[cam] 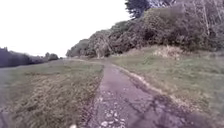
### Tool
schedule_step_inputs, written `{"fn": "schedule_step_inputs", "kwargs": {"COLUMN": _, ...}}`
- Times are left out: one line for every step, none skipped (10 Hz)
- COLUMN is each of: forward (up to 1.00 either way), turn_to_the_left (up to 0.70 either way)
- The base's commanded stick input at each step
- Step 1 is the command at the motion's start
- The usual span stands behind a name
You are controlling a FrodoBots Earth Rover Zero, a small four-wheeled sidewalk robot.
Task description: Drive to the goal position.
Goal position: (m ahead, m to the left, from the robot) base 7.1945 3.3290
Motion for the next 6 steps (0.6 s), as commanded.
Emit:
{"fn": "schedule_step_inputs", "kwargs": {"forward": 0.70, "turn_to_the_left": 0.00}}
{"fn": "schedule_step_inputs", "kwargs": {"forward": 0.70, "turn_to_the_left": 0.00}}
{"fn": "schedule_step_inputs", "kwargs": {"forward": 0.70, "turn_to_the_left": 0.00}}
{"fn": "schedule_step_inputs", "kwargs": {"forward": 0.70, "turn_to_the_left": 0.00}}
{"fn": "schedule_step_inputs", "kwargs": {"forward": 0.70, "turn_to_the_left": 0.00}}
{"fn": "schedule_step_inputs", "kwargs": {"forward": 0.65, "turn_to_the_left": 0.00}}
